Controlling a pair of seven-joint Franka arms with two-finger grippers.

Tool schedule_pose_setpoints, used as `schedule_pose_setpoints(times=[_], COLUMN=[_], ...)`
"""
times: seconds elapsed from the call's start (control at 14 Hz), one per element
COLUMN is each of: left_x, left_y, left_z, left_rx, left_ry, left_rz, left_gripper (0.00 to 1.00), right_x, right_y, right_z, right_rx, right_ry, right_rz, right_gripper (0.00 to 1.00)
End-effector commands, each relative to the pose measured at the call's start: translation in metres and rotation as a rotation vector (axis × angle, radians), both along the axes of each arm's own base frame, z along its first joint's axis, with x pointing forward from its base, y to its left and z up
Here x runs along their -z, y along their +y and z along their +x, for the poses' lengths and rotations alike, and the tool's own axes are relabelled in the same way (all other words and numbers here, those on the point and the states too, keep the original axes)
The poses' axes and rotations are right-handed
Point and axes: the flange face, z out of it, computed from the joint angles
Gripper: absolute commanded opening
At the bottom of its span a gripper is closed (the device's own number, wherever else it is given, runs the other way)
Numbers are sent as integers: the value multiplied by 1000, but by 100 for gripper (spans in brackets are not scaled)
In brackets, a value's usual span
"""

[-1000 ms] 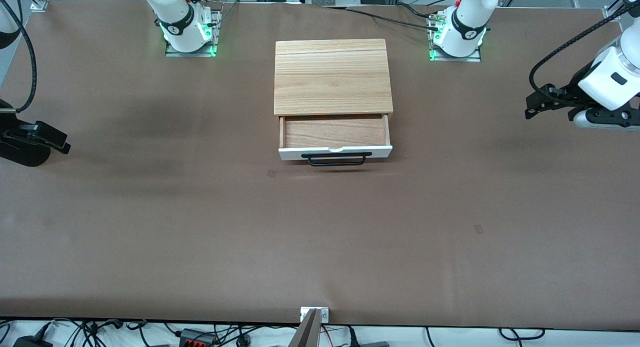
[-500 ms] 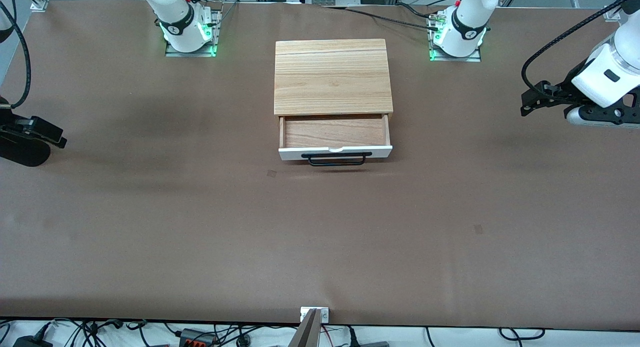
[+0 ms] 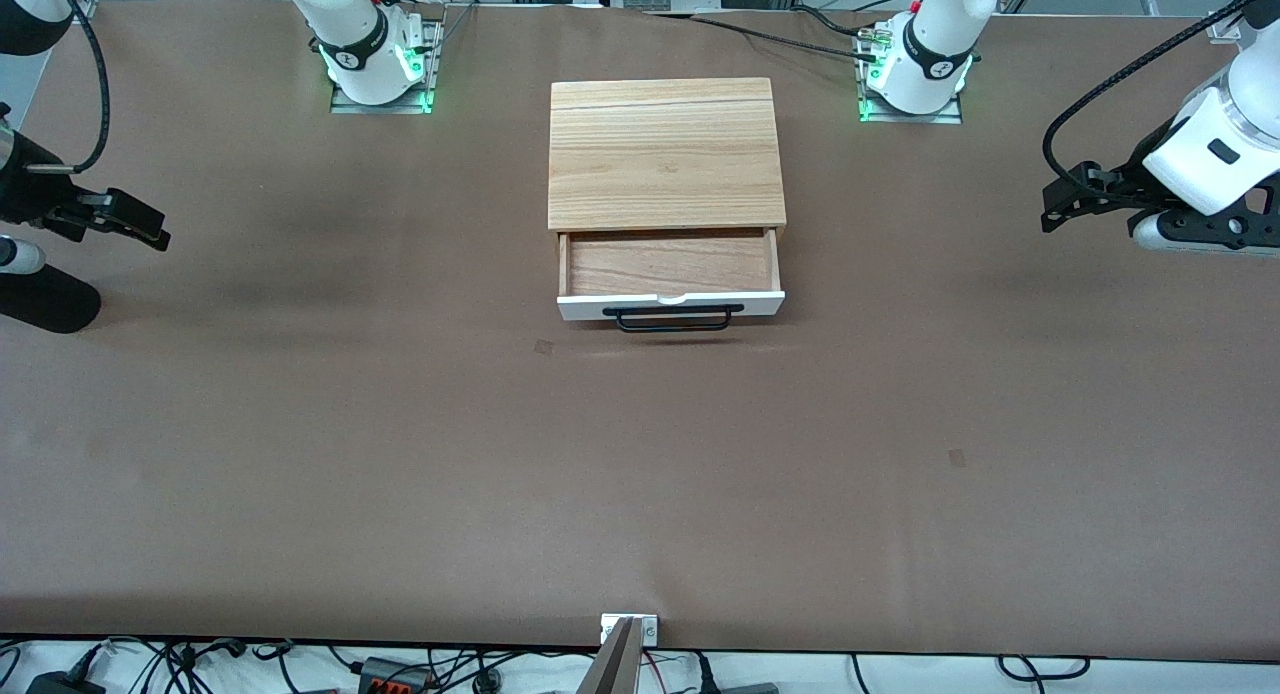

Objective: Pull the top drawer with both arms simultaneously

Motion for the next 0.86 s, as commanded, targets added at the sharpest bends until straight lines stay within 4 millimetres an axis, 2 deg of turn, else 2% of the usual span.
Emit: schedule_pose_setpoints(times=[0.0,0.29,0.43,0.79], left_x=[-3,-5,-6,-6], left_y=[0,0,0,-2], left_z=[-8,-7,-3,-3], left_rx=[1,1,6,7], left_ry=[8,8,14,36], left_rz=[-10,-10,-11,-10], left_gripper=[100,100,100,100], right_x=[-8,-17,-15,-11], right_y=[1,4,15,16], right_z=[-5,-6,-5,-7], right_rx=[-13,-30,-47,-56], right_ry=[-38,-46,-41,-20], right_rz=[-13,-12,-12,-11], right_gripper=[100,100,100,100])
